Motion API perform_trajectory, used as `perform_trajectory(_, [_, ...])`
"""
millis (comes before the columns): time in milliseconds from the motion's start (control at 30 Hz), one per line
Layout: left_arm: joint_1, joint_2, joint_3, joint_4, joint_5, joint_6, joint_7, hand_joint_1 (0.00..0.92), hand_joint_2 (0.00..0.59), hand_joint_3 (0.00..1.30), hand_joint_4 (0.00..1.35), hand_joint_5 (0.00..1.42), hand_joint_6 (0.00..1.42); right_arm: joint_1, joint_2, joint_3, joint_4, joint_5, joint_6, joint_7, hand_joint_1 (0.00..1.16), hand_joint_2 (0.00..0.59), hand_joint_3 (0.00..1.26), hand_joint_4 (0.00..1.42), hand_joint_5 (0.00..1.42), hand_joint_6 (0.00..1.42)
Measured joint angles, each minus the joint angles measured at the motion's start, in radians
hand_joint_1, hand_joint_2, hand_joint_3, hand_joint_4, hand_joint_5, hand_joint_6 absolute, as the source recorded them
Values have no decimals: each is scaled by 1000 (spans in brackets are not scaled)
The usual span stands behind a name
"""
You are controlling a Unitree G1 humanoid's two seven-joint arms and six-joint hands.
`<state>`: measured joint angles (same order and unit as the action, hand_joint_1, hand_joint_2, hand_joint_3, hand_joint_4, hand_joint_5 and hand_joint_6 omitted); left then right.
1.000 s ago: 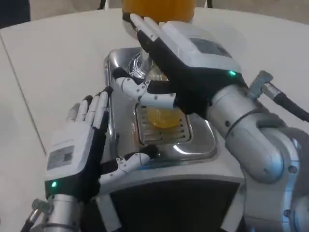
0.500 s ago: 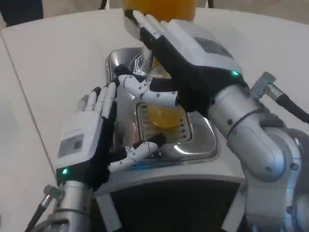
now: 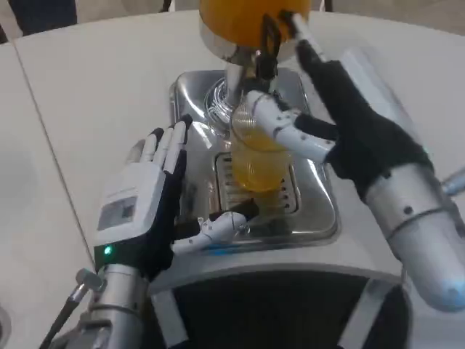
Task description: Grasp the cup under the faucet to collect the drink, then remove the cup.
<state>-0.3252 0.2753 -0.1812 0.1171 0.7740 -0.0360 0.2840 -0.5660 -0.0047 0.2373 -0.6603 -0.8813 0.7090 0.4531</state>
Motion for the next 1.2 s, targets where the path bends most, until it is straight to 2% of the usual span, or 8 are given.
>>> perform_trajectory(267, [-4, 3, -1, 19, -19, -17, 17, 94, 55, 0, 0, 0, 0, 162, -12, -6, -102, 23, -38, -58, 492, 491, 0, 0, 0, 33])
perform_trajectory(400, [-8, 7, -1, 33, -25, -27, 20, 92, 54, 0, 0, 0, 0, 284, -118, 4, -157, -42, -96, -41, 541, 482, 0, 0, 0, 33])
perform_trajectory(500, [-18, 7, 0, 44, -31, -35, 25, 94, 53, 0, 0, 0, 0, 419, -250, -4, -233, -125, -244, -40, 588, 459, 0, 0, 0, 33])
perform_trajectory(633, [-32, 2, -1, 54, -50, -39, 28, 98, 55, 0, 0, 0, 0, 553, -316, -31, -261, -182, -375, -68, 574, 420, 0, 0, 0, 33])
perform_trajectory(700, [-37, 1, -3, 63, -59, -41, 29, 99, 55, 0, 0, 0, 2, 643, -346, -57, -250, -188, -466, -135, 514, 390, 0, 0, 0, 33])
perform_trajectory(800, [-42, -4, -10, 72, -64, -41, 29, 100, 53, 0, 0, 0, 4, 670, -347, -63, -237, -210, -530, -166, 472, 365, 0, 0, 0, 33])
perform_trajectory(1033, [-73, -44, -34, 113, -85, -47, 31, 124, 46, 0, 0, 0, 9, 654, -270, -46, -200, -256, -544, -135, 510, 345, 0, 0, 0, 47])
perform_trajectory(1200, [-119, -69, -37, 166, -114, -55, 41, 154, 45, 0, 0, 0, 0, 678, -283, -89, -199, -257, -574, -118, 575, 330, 0, 0, 0, 48])
